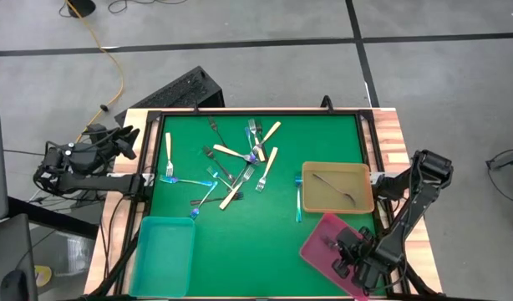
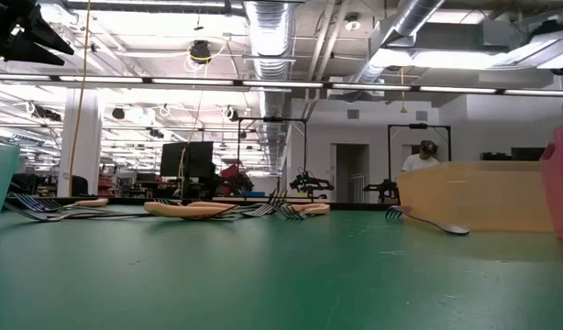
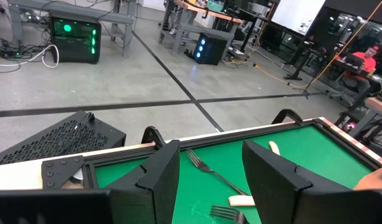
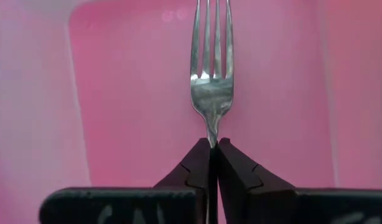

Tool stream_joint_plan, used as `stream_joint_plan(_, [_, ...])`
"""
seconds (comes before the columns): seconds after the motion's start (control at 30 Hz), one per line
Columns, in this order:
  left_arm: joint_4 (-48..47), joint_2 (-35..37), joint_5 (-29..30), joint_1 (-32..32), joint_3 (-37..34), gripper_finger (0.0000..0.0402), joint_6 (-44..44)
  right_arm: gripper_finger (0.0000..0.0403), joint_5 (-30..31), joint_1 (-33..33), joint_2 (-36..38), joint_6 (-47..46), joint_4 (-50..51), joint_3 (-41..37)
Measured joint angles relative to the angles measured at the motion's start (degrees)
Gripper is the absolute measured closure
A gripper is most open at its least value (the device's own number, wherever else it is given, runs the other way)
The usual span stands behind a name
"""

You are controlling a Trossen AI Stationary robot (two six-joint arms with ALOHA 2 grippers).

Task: Sort silverware by color (type)
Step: Put the black fork into the pink bin, then put the yellow fork into the blue bin

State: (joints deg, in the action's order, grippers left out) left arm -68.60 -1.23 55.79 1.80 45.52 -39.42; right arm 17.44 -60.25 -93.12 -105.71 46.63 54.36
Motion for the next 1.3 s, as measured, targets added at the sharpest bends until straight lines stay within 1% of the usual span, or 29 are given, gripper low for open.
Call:
stream_joint_plan(0.17, [0.00,0.00,0.02,0.00,0.00,0.0243,0.00,0.0334,-0.86,0.00,0.00,0.81,-0.07,-0.19])
stream_joint_plan(0.53, [0.00,0.00,0.02,0.00,0.00,0.0243,0.00,0.0331,-0.66,0.11,0.00,2.53,-0.47,-0.19])
stream_joint_plan(0.7, [0.00,0.00,0.02,0.00,0.00,0.0243,0.00,0.0331,-0.84,1.27,0.50,6.03,-2.74,-0.16])
stream_joint_plan(0.87, [0.00,0.00,0.04,0.00,0.00,0.0243,0.00,0.0330,-0.93,4.46,3.40,14.03,-6.18,-0.16])
stream_joint_plan(1.03, [0.00,0.00,0.07,-0.01,0.00,0.0243,0.00,0.0330,-0.91,9.51,8.61,23.19,-7.74,-0.14])
stream_joint_plan(1.3, [-0.02,0.00,0.08,-0.01,0.00,0.0243,0.00,0.0330,0.53,20.35,15.88,44.95,-13.57,-0.12])
